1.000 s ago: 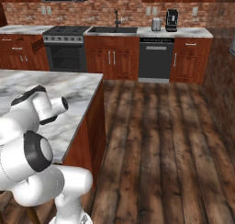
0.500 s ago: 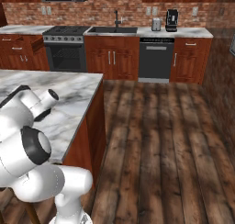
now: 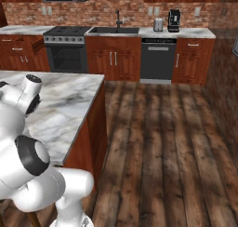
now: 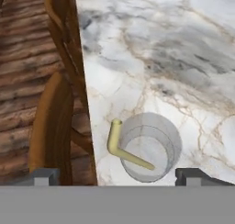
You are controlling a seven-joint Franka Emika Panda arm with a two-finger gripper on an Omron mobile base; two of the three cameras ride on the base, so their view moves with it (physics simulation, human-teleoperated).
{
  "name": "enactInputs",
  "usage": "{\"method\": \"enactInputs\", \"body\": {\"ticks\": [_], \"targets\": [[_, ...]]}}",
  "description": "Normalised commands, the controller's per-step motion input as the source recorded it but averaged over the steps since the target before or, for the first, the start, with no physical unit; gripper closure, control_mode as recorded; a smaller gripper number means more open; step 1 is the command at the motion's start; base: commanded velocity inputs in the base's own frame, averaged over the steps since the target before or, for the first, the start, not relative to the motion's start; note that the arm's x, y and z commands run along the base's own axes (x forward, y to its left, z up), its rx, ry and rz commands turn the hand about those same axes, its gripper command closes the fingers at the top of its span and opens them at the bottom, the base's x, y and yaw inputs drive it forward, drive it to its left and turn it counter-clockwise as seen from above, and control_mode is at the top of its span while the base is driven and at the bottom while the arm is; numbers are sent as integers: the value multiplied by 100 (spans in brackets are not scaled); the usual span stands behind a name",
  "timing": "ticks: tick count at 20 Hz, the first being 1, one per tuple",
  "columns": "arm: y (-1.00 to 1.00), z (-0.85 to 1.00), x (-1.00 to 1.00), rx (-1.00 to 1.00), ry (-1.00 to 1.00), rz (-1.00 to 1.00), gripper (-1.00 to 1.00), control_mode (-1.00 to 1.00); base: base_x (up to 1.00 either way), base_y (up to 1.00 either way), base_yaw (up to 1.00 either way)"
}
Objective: Take a straw from the drawer in front and place it inside the glass cup on the dining counter.
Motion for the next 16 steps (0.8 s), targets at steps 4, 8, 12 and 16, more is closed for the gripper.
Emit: {"method": "enactInputs", "body": {"ticks": [4,8,12,16], "targets": [[-8,34,-1,-30,0,-18,-100,-100,0,0,0],[-28,40,-7,-25,0,-18,-100,-100,0,0,0],[-48,35,-33,-22,3,-17,-100,-100,0,0,0],[-61,24,-50,-19,4,-17,-100,-100,0,0,0]]}}
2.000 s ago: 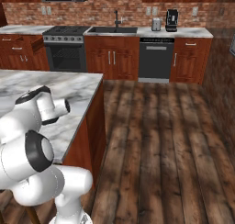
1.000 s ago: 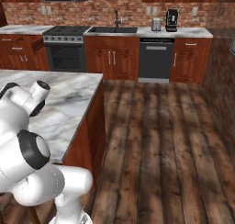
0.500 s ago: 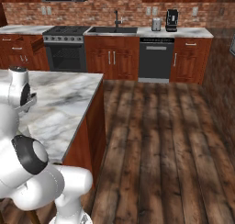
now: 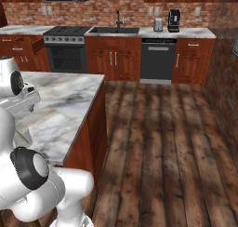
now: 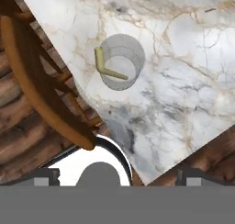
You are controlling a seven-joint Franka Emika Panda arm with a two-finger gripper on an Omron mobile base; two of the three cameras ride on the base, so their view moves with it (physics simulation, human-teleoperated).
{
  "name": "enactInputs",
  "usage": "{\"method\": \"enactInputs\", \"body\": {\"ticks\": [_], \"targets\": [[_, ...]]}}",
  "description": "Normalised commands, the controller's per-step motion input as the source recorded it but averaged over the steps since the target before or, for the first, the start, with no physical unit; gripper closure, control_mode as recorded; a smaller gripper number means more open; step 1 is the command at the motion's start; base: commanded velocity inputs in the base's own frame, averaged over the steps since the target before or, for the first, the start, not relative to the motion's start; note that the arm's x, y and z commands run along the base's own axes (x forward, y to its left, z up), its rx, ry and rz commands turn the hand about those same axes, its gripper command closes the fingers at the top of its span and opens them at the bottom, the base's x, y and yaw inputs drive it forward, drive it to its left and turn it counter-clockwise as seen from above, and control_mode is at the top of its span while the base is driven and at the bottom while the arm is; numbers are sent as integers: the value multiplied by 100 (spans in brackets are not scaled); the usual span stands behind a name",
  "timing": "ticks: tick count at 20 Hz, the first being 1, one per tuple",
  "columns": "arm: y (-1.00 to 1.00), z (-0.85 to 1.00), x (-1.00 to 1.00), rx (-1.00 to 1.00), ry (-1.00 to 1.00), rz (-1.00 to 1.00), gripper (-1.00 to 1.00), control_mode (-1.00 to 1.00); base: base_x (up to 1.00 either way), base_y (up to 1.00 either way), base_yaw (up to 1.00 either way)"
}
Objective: Take a straw from the drawer in front and place it inside the glass cup on the dining counter.
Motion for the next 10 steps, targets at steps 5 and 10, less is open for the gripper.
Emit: {"method": "enactInputs", "body": {"ticks": [5,10], "targets": [[-84,5,-65,-6,8,-18,-100,-100,0,0,0],[-79,0,-69,0,10,-21,-100,-100,0,0,0]]}}
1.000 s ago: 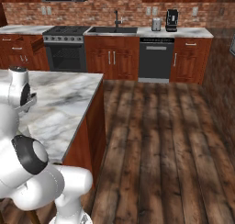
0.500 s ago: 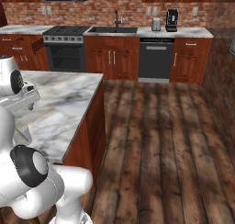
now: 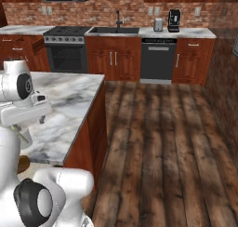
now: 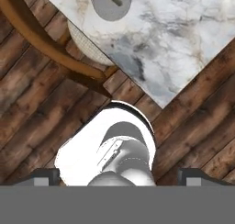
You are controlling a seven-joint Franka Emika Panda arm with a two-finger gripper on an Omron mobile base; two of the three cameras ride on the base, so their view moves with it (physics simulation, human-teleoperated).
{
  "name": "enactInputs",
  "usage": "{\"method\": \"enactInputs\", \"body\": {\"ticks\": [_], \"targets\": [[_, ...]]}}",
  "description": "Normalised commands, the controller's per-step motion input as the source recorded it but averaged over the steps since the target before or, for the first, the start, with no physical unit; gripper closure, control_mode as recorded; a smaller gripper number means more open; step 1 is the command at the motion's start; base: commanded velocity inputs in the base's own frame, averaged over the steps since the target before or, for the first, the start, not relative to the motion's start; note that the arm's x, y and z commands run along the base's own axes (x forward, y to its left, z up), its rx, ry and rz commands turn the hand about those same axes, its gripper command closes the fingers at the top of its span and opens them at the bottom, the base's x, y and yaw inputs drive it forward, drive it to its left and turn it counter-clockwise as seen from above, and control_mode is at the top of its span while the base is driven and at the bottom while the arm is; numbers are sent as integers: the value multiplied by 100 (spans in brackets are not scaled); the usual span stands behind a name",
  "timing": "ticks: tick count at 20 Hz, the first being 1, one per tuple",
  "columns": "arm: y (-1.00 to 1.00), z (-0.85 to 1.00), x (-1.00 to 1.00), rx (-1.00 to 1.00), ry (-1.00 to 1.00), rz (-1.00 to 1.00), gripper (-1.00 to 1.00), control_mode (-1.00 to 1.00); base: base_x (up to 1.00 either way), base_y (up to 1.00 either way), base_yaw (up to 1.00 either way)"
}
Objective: Take a straw from the drawer in front and place it inside the glass cup on the dining counter.
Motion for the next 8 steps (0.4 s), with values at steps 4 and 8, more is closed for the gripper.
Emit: {"method": "enactInputs", "body": {"ticks": [4,8], "targets": [[-48,0,-49,0,7,-20,-100,-100,0,0,0],[-16,0,-33,-1,0,-16,-100,-100,0,0,0]]}}
